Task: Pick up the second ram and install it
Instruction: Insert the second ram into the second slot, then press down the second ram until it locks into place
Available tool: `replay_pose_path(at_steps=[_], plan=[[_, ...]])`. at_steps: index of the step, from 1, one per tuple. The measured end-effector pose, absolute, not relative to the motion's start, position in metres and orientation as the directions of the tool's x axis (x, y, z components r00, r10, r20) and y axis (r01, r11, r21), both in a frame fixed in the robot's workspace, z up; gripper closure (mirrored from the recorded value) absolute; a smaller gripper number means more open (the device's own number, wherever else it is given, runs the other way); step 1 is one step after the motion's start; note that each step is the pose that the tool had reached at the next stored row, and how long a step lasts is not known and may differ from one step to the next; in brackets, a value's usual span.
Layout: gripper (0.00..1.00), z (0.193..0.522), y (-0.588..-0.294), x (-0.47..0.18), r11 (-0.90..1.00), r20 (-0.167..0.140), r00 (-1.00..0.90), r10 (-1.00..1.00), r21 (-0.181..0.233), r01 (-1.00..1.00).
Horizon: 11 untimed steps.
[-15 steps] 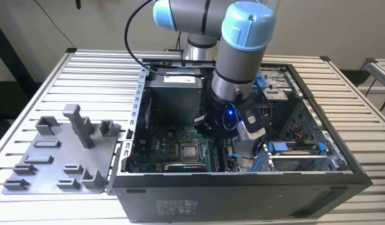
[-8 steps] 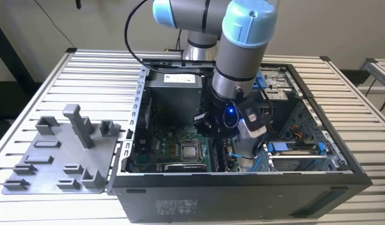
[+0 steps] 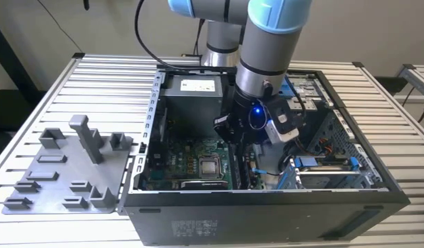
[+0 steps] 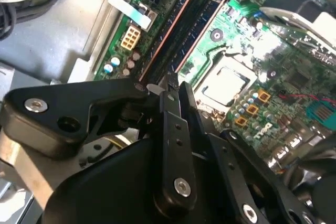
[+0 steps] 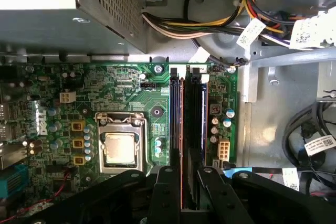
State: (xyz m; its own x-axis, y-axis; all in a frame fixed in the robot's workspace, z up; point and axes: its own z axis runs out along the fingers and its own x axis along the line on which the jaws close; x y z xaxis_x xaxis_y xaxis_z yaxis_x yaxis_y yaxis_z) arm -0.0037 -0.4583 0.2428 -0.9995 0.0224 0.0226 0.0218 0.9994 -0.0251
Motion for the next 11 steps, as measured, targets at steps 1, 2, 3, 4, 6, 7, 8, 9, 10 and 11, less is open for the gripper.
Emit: replay_pose_path(at_steps=[1, 2, 3, 4, 6, 7, 8, 9, 10, 11], plan=[[0.78, 0.243, -0.4583, -0.0037, 0.999, 0.023, -0.999, 0.022, -0.025, 0.022], [0.81, 0.2431, -0.4583, -0.0037, 0.999, 0.023, -0.999, 0.022, -0.026, 0.022], [0.81, 0.2432, -0.4583, -0.0037, 0.999, 0.023, -0.999, 0.022, -0.026, 0.022], [0.87, 0.2432, -0.4583, -0.0037, 0.999, 0.023, -0.999, 0.022, -0.026, 0.022], [0.89, 0.2433, -0.4583, -0.0037, 0.999, 0.023, -0.999, 0.022, -0.026, 0.022], [0.89, 0.2434, -0.4583, -0.0037, 0.999, 0.023, -0.999, 0.022, -0.026, 0.022], [0.89, 0.2435, -0.4583, -0.0037, 0.999, 0.023, -0.999, 0.022, -0.026, 0.022], [0.89, 0.2436, -0.4583, -0.0038, 0.999, 0.023, -0.999, 0.022, -0.026, 0.022], [0.89, 0.2437, -0.4583, -0.0038, 0.999, 0.023, -0.999, 0.022, -0.026, 0.022], [0.89, 0.244, -0.4583, -0.0037, 0.999, 0.023, -0.999, 0.022, -0.026, 0.022]])
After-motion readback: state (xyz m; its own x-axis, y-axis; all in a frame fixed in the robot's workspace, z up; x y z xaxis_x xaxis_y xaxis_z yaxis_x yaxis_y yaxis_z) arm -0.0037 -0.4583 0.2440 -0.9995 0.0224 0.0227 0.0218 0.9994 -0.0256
